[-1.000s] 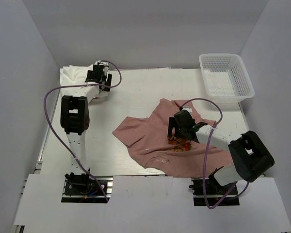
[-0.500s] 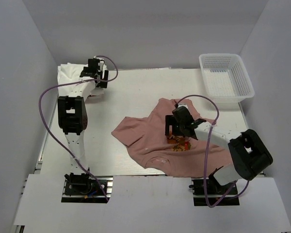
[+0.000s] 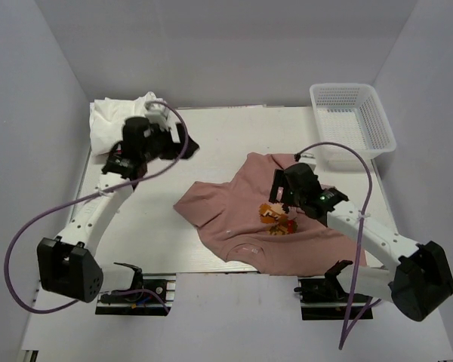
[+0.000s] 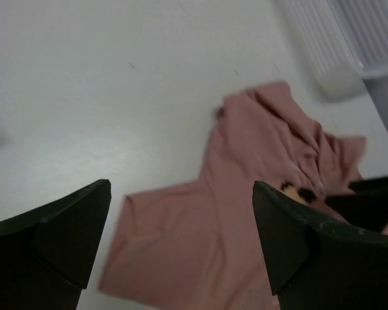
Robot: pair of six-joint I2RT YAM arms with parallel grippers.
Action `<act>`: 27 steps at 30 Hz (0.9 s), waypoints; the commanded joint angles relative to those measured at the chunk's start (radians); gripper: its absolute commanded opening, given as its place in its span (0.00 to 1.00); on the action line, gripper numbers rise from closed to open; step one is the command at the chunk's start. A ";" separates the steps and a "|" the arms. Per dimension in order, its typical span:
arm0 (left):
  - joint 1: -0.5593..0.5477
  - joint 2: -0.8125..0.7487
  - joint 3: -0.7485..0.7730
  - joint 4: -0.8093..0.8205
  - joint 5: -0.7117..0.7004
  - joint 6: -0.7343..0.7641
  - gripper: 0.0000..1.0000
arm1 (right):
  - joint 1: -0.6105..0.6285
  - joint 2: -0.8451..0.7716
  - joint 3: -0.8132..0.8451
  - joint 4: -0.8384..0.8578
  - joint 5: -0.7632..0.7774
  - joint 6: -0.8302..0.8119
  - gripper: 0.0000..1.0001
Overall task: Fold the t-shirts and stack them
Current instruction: Put the neatly folded tshirt into the corner of the board with the left arm, then flatten out the tshirt
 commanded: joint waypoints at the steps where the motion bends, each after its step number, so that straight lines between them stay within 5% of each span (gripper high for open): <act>1: -0.080 0.000 -0.208 0.050 0.177 -0.191 1.00 | -0.014 -0.072 -0.070 -0.175 0.065 0.102 0.90; 8: -0.253 -0.050 -0.403 -0.030 0.087 -0.277 1.00 | -0.023 -0.186 -0.256 -0.169 -0.031 0.114 0.90; 15: -0.321 0.241 -0.362 0.001 -0.037 -0.302 1.00 | -0.020 -0.119 -0.298 -0.025 -0.122 0.044 0.90; 23: -0.261 0.642 -0.006 -0.138 -0.316 -0.302 1.00 | -0.008 0.094 -0.204 0.155 -0.283 -0.076 0.90; 27: -0.195 0.887 0.357 -0.231 -0.379 -0.262 1.00 | 0.021 0.202 -0.128 0.232 -0.414 -0.120 0.90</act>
